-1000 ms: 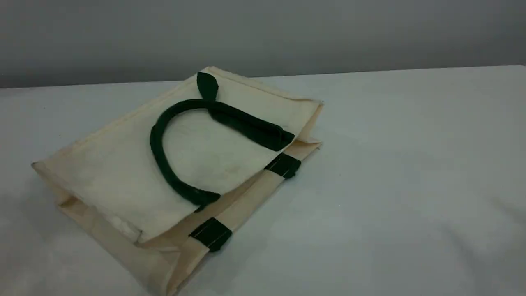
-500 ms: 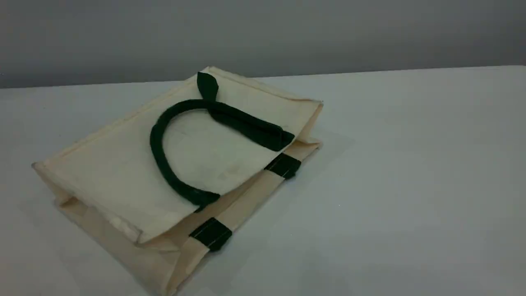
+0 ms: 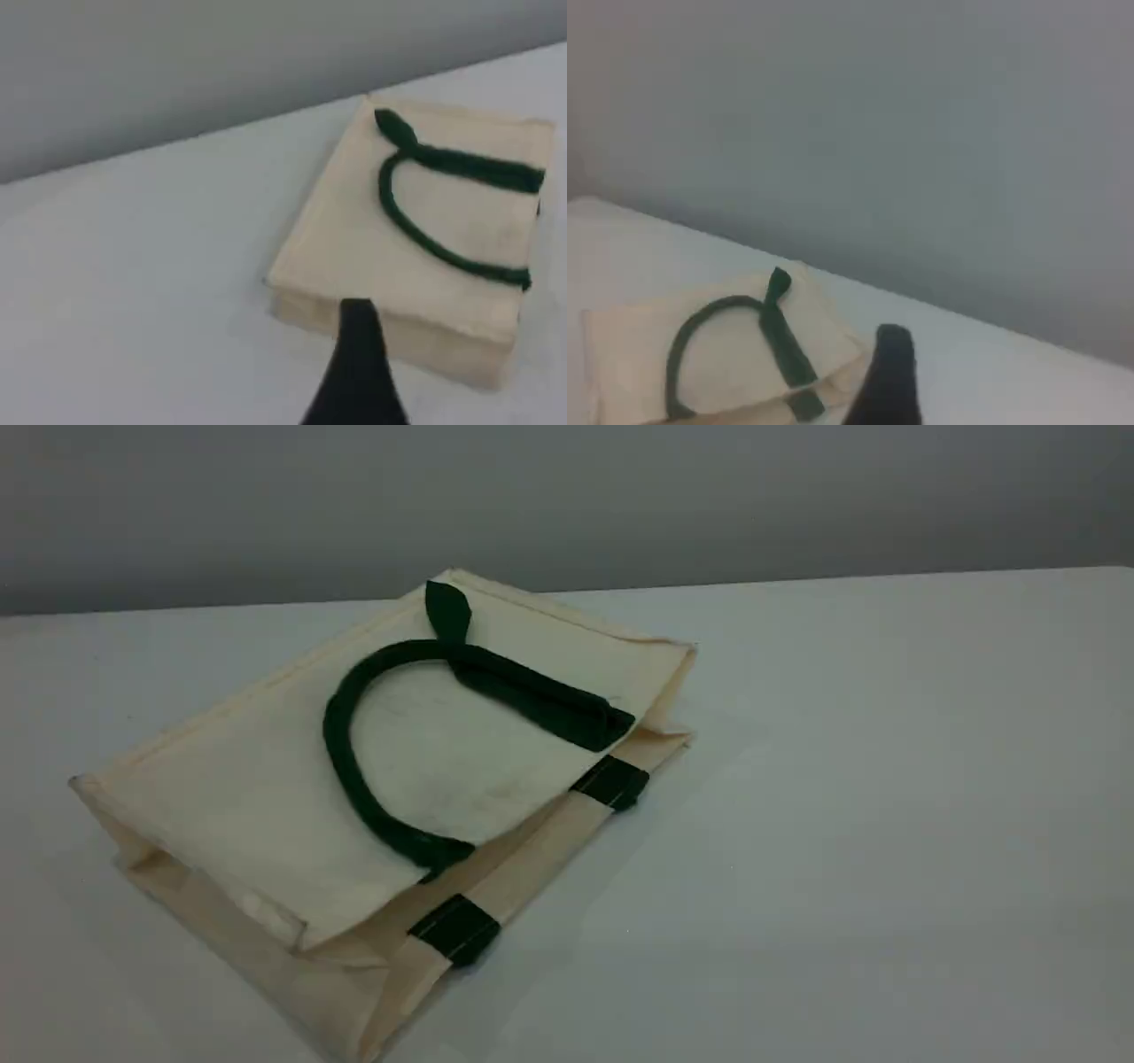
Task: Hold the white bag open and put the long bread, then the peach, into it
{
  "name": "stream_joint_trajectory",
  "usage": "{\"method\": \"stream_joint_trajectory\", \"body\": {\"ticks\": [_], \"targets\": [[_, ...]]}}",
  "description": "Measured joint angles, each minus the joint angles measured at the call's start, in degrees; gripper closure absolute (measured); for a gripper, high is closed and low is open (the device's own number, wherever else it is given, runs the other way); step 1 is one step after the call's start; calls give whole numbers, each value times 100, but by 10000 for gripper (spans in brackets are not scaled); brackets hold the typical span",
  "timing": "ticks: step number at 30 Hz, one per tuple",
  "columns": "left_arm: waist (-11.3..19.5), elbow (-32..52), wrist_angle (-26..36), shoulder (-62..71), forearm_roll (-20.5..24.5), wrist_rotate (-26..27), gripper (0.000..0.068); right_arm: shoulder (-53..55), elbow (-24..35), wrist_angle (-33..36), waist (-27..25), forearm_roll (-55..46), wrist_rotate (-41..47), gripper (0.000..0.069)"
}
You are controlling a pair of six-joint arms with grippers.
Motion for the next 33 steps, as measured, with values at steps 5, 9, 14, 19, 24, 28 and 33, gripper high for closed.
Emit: {"method": "stream_joint_trajectory", "body": {"ticks": [5,9,14,19,24,28,33], "targets": [[0,818,11,-740,0,-37,165,-278,385,129,0,0,29,103],[0,1317,-12,-975,-13,-97,165,-273,833,288,0,-5,102,103],[0,1718,-52,-1073,-64,-351,165,-268,1550,236,0,-204,102,103],[0,2036,-116,-1073,-150,-365,165,-263,2136,183,0,-422,127,103],[0,2283,-207,-1073,-179,-454,165,-263,2302,207,0,-415,135,103],[0,2277,-230,-1073,-172,-455,165,-263,2302,424,0,-410,324,103],[0,2277,-350,-1068,-162,-468,165,-263,2302,454,0,-404,324,103]]}}
